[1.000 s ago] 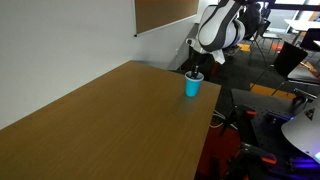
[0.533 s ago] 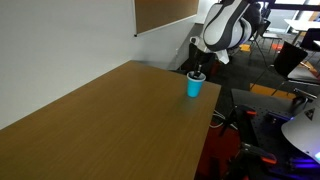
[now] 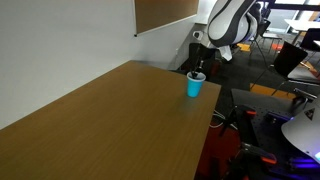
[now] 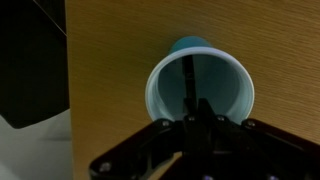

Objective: Remove the pen from the cup

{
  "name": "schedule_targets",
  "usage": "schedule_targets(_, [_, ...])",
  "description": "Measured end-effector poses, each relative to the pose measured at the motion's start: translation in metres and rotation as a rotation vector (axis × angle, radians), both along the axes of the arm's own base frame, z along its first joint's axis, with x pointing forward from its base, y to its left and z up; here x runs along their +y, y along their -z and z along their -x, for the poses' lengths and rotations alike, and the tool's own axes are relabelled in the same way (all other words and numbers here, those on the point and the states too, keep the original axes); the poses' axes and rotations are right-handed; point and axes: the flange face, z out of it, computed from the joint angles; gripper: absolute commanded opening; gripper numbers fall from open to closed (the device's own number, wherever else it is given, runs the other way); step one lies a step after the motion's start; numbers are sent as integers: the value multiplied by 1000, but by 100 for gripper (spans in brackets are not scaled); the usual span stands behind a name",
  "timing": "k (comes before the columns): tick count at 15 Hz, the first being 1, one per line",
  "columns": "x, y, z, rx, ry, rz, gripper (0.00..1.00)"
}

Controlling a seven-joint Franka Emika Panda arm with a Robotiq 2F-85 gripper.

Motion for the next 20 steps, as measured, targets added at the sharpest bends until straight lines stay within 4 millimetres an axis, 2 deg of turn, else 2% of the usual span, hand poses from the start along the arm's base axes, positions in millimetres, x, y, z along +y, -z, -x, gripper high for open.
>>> schedule_targets(8, [-3,-23,12,-43,27,8,2])
schedule_targets(20, [0,-65,15,-144,65,20,2])
